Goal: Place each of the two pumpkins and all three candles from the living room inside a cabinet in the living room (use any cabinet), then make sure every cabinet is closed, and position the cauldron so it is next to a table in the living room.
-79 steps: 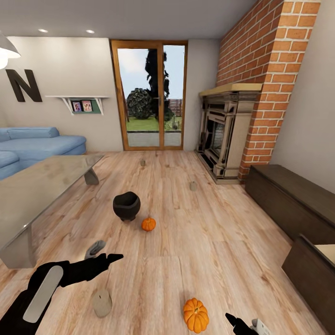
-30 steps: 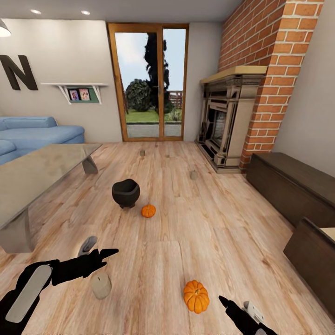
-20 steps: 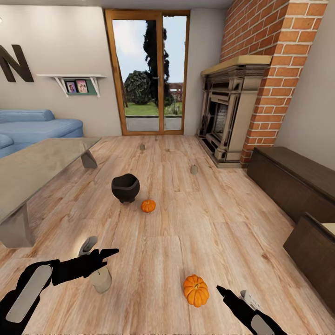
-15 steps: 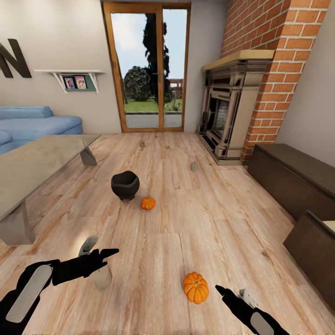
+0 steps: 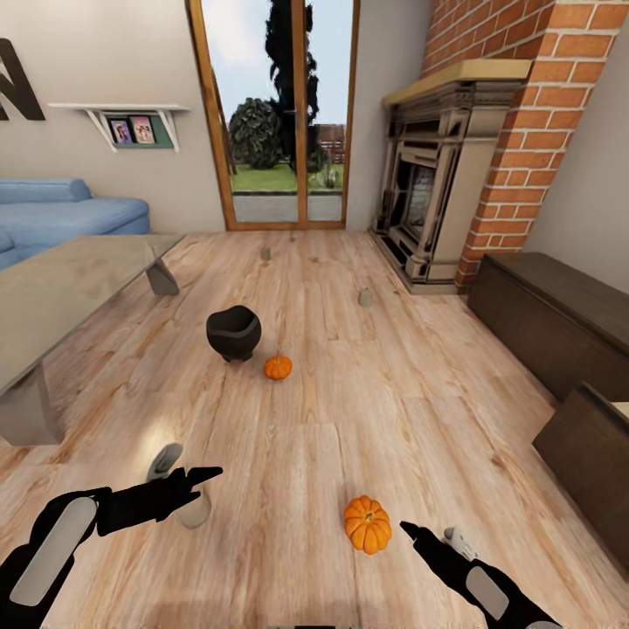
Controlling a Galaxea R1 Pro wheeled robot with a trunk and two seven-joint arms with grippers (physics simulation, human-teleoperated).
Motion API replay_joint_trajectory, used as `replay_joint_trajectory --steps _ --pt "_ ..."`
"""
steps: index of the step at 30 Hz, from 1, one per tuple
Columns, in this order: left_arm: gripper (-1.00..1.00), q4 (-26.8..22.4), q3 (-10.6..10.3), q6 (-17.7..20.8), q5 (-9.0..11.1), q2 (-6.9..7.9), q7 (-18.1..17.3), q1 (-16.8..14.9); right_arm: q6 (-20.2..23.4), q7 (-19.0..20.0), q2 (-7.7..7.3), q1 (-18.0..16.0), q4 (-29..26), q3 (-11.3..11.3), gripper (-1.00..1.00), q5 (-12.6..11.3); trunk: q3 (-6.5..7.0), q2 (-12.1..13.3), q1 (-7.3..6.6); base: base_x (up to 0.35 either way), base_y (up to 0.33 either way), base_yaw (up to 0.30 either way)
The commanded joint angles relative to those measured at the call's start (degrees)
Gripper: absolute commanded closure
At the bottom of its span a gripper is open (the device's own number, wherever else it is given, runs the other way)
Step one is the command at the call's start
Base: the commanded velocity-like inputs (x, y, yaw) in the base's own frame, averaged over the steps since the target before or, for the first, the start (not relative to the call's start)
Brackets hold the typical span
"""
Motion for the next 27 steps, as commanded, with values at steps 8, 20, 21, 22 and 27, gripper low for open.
replay_joint_trajectory --steps 8,20,21,22,27 --pt "-1.0 0.0 0.1 0.3 -0.5 0.01 -0.6 0.0 0.4 0.8 0.07 -0.1 0.0 -0.3 -1.0 -0.3 -1.83 -0.1 0.19 0.0 0.0 0.0" --pt "-1.0 0.2 0.1 0.3 -0.4 0.03 -0.6 0.0 1.8 6.6 -0.05 -0.1 0.0 -0.3 -1.0 -0.3 -4.48 -0.3 0.5 0.0 0.0 0.0" --pt "-1.0 0.2 0.1 0.3 -0.4 0.02 -0.6 0.0 1.9 6.7 -0.07 0.0 0.1 -0.3 -1.0 -0.4 -4.71 -0.3 0.53 0.0 0.0 0.0" --pt "-1.0 0.2 0.1 0.3 -0.4 0.02 -0.6 0.0 2.0 6.8 -0.08 0.0 0.1 -0.3 -1.0 -0.4 -4.93 -0.3 0.55 0.0 0.0 0.0" --pt "-1.0 0.2 0.1 0.3 -0.4 0.01 -0.6 0.0 2.1 6.9 0.03 0.0 0.1 -0.3 -1.0 -0.4 -6.04 -0.4 0.68 0.0 0.0 0.0"
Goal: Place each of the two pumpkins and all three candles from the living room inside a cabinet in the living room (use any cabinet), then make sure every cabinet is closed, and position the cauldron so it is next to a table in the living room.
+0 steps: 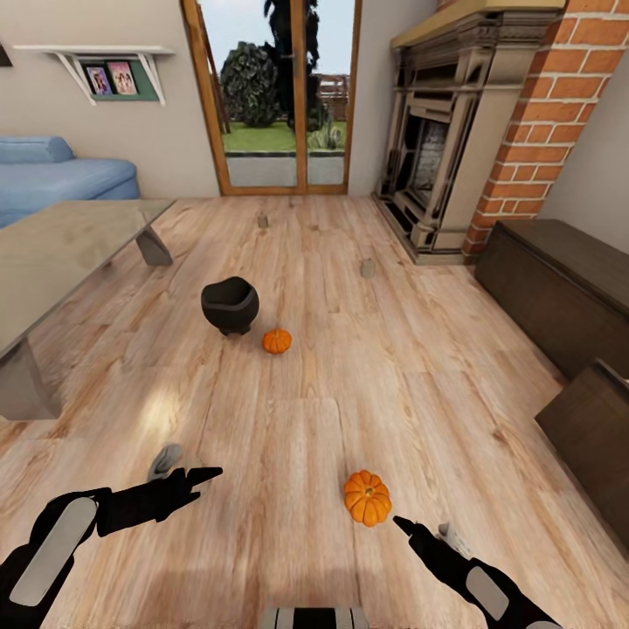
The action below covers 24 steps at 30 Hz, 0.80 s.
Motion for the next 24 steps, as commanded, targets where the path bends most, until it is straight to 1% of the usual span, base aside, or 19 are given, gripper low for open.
replay_joint_trajectory --steps 1,6,9,17,21,24 --pt "-1.0 0.0 0.1 0.2 -0.5 -0.01 -0.7 0.0 0.5 0.1 0.02 0.0 0.0 -0.3 -1.0 -0.3 -0.27 0.0 0.01 0.0 0.0 0.0" --pt "-1.0 0.1 0.1 0.2 -0.6 0.06 -4.1 0.0 0.5 0.1 0.05 0.0 0.0 -0.3 -1.0 -0.3 -1.38 -0.1 0.14 0.0 0.0 0.0" --pt "-1.0 0.1 0.2 0.1 -0.6 0.1 -4.9 0.0 0.5 0.0 0.05 0.0 0.0 -0.3 -1.0 -0.3 -2.04 -0.1 0.22 0.0 0.0 0.0" --pt "-1.0 0.2 0.3 0.2 -0.5 0.26 -5.5 0.0 0.5 0.1 0.05 0.0 -0.1 -0.3 -1.0 -0.3 -2.04 -0.1 0.22 0.002 0.0 0.0" --pt "-1.0 0.2 0.4 0.1 -0.5 0.29 -5.5 0.0 0.5 0.1 0.05 0.0 -0.1 -0.3 -1.0 -0.3 -2.04 -0.1 0.22 0.179 0.05 0.0" --pt "-1.0 0.2 0.5 0.1 -0.5 0.33 -5.5 0.0 0.5 0.1 0.05 0.0 -0.1 -0.3 -1.0 -0.3 -2.04 -0.1 0.22 0.082 0.02 0.0"
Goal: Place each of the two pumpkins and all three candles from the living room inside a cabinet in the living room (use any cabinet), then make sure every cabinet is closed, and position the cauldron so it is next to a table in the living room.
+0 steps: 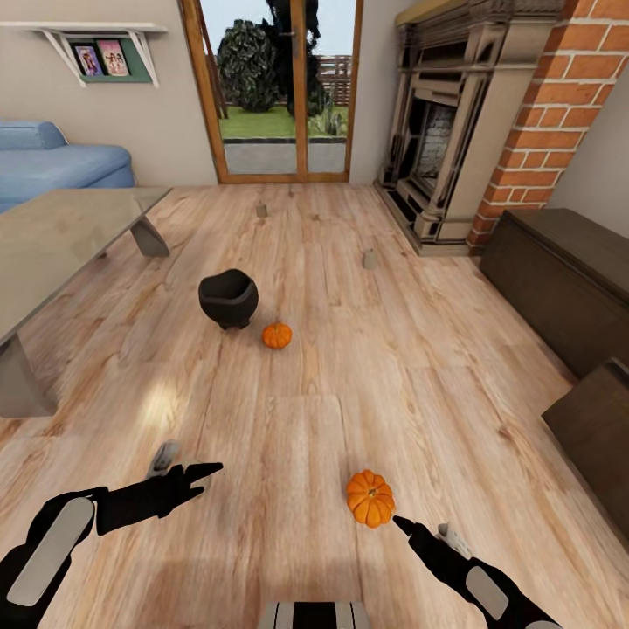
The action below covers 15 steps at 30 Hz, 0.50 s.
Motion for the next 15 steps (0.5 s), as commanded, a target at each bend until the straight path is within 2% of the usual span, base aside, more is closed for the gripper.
replay_joint_trajectory --steps 1,5,10,15 --pt "-1.0 0.0 0.1 0.2 -0.4 -0.01 -0.5 0.0 0.5 0.1 0.01 0.0 0.0 -0.3 -1.0 -0.3 -0.04 0.0 0.0 0.119 0.008 0.0" --pt "-1.0 0.0 0.1 0.2 -0.4 0.0 -0.5 0.0 0.5 0.1 0.01 0.0 0.0 -0.4 -1.0 -0.3 -0.04 0.0 0.0 0.232 0.044 0.0" --pt "-1.0 0.0 0.1 0.2 -0.4 0.0 -0.5 0.0 0.5 0.1 0.01 0.0 0.1 -0.3 -1.0 -0.3 -0.04 0.0 0.0 0.125 0.017 0.0" --pt "-1.0 0.0 0.1 0.2 -0.5 0.0 -0.5 0.0 0.4 0.1 0.01 0.0 0.2 -0.4 -1.0 -0.2 -0.04 0.0 0.0 0.26 0.002 0.0"
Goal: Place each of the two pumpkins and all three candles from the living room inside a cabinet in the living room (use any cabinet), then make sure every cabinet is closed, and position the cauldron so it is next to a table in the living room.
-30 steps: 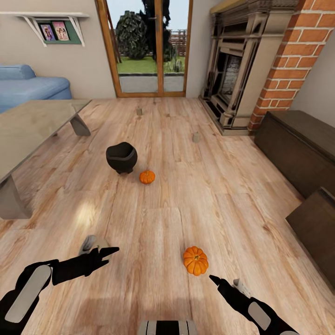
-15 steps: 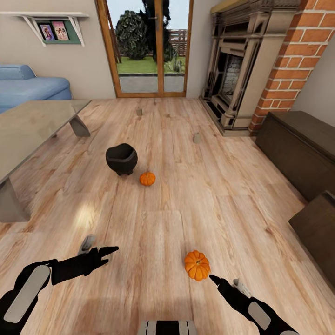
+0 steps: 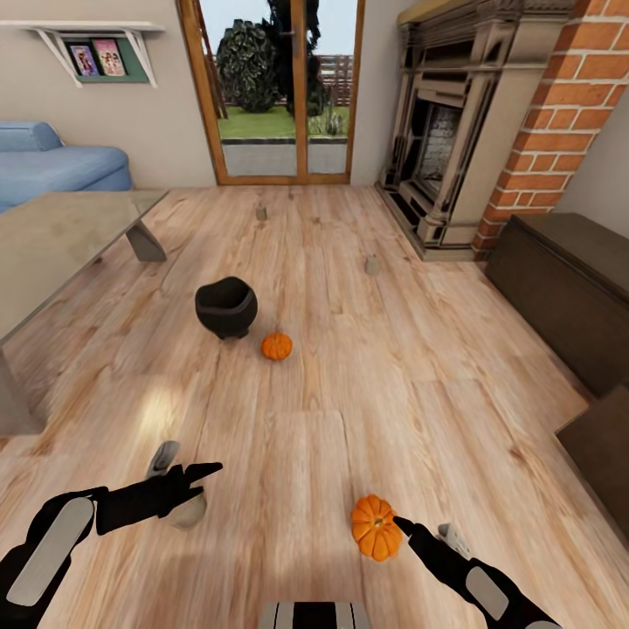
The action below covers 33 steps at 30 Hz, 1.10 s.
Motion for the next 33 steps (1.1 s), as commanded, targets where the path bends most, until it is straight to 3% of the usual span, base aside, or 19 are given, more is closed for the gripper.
replay_joint_trajectory --steps 1,11,22,33 --pt "-1.0 0.0 0.1 0.2 -0.4 -0.01 -0.5 0.0 0.5 0.1 0.01 0.0 0.0 -0.3 -1.0 -0.3 -0.04 0.0 0.01 0.165 0.0 0.0" --pt "-1.0 0.0 0.2 0.2 -0.4 -0.01 -0.5 0.0 0.2 -0.5 -0.01 0.0 0.3 -0.3 -1.0 -0.3 -0.04 0.0 0.01 0.023 0.0 0.0" --pt "-1.0 0.0 0.3 0.2 -0.3 -0.01 -0.5 0.0 0.2 -0.9 0.01 0.0 -0.2 -0.3 -1.0 -0.2 -2.48 -0.2 0.29 0.0 0.0 0.0" --pt "-1.0 0.0 0.2 0.2 -0.4 -0.05 -0.5 0.0 0.1 -4.0 0.09 0.0 -0.3 -0.3 -1.0 -0.1 -4.92 -0.3 0.58 0.0 0.0 0.0"
